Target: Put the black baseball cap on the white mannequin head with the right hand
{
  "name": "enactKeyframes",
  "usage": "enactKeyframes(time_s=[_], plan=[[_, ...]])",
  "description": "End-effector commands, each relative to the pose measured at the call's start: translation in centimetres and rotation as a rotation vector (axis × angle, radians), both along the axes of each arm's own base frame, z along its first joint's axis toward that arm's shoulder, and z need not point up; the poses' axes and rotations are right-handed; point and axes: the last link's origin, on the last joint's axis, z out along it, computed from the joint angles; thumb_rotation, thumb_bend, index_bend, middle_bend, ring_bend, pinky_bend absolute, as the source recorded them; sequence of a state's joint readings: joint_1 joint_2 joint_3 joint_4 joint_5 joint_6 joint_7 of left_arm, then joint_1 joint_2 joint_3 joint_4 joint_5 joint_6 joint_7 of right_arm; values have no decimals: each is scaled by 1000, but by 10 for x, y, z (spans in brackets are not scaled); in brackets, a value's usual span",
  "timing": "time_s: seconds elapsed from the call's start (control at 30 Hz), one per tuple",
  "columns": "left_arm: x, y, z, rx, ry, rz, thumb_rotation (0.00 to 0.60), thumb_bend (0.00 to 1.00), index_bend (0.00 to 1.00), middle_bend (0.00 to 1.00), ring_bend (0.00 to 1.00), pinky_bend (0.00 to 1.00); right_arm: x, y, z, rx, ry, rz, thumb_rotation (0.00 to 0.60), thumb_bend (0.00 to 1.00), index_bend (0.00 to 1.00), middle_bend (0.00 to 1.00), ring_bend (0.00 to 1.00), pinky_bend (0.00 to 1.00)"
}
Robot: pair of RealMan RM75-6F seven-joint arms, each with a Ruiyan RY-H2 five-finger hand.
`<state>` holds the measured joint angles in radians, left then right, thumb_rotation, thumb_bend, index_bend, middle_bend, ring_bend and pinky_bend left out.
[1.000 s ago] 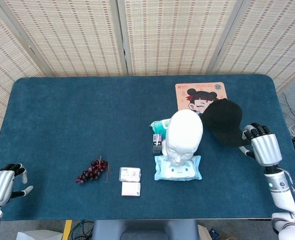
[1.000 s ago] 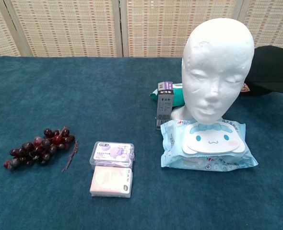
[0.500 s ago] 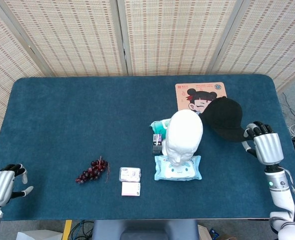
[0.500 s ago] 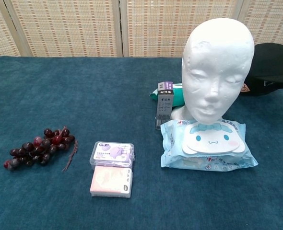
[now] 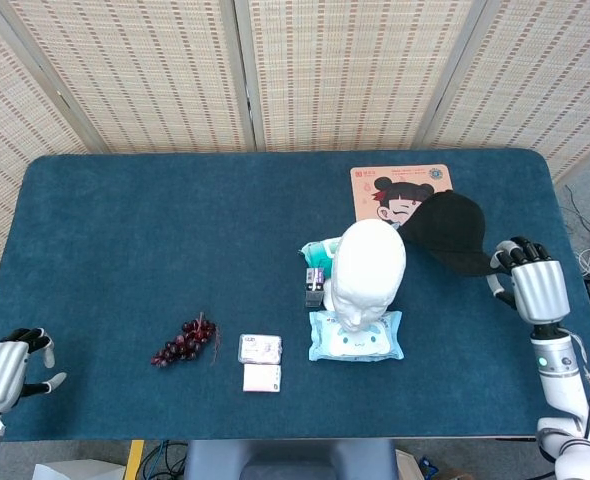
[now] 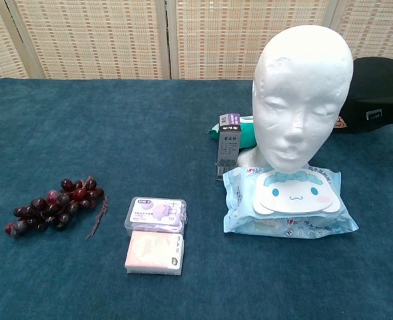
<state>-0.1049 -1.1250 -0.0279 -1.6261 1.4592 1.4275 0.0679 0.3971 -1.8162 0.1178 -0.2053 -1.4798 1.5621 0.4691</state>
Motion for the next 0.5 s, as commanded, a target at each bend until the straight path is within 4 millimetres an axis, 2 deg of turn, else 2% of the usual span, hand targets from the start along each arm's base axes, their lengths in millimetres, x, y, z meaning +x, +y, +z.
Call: enactKeyframes(time_s=[0.03,0.33,0.5], plan=[[0,0,0,0,-1,0,600,6,674,482,365,520,1,-1,1,0,-1,4,600,436,547,412,280,384],[0,0,2,7,-7,2,600,5,674,482,365,520,16,-12,9,-28,28,72,600,462,547,423,280,384],[0,-1,5,12,-10,2,600,6,674,482,365,520,38,-27,15,-62,69,157,600,466,547,428,280,384]])
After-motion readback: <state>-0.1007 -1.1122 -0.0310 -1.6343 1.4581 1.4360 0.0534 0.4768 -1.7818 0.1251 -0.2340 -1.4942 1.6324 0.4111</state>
